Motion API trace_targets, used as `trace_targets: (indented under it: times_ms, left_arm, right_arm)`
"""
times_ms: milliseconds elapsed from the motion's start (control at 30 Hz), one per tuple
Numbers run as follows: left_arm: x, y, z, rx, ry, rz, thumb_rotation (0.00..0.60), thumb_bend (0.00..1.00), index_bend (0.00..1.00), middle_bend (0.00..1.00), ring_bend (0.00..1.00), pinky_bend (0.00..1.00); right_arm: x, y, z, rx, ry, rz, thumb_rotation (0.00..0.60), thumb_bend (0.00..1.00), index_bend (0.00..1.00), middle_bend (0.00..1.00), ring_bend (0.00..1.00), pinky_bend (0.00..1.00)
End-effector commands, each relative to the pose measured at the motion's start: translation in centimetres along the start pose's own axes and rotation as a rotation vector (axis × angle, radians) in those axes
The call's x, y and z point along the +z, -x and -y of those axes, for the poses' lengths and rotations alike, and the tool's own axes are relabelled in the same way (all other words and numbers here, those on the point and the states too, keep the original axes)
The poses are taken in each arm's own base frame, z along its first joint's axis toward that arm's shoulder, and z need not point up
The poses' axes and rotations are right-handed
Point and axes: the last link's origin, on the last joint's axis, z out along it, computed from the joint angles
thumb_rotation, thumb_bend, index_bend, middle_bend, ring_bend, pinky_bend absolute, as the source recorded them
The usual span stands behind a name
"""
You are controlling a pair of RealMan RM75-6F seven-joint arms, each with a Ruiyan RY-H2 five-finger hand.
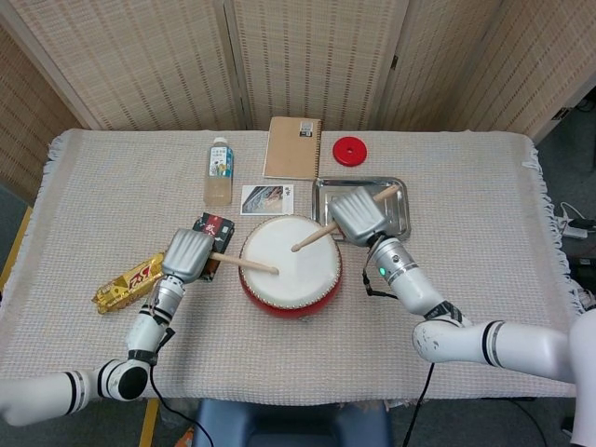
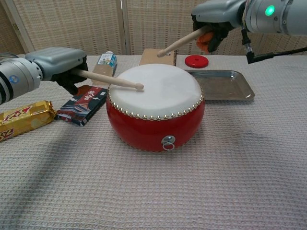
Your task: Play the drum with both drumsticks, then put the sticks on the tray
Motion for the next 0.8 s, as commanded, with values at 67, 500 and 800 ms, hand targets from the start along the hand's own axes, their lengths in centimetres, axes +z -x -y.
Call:
trace_targets:
  times_ms: [67, 500, 800]
  left_arm:
    - [-0.1, -0.6, -0.1, 0.001, -0.007, -0.026, 0.6, 0.46, 1.0, 1.0, 1.0, 1.0]
    - [-0.5, -2.6, 0.4, -0.026, -0.009, -0.084, 0.6, 0.47, 1.0, 1.0, 1.0, 1.0]
    - [0.4, 0.2, -0.3, 0.04, -0.015, -0.032, 0.6, 0.46, 1.0, 1.0, 1.0, 1.0]
  right_arm:
    - [0.3, 0.9, -0.2, -0.018, 0.012, 0.03, 0.6, 0.69, 1.0, 1.0, 1.0, 1.0]
    - [1.8, 3.2, 0.3, -0.073, 0.051, 0.064, 0.6, 0.69, 1.0, 1.0, 1.0, 1.0]
    - [0.1, 0.2, -0.1, 0.035, 0.014, -0.003, 0.6, 0.69, 1.0, 1.0, 1.0, 1.0]
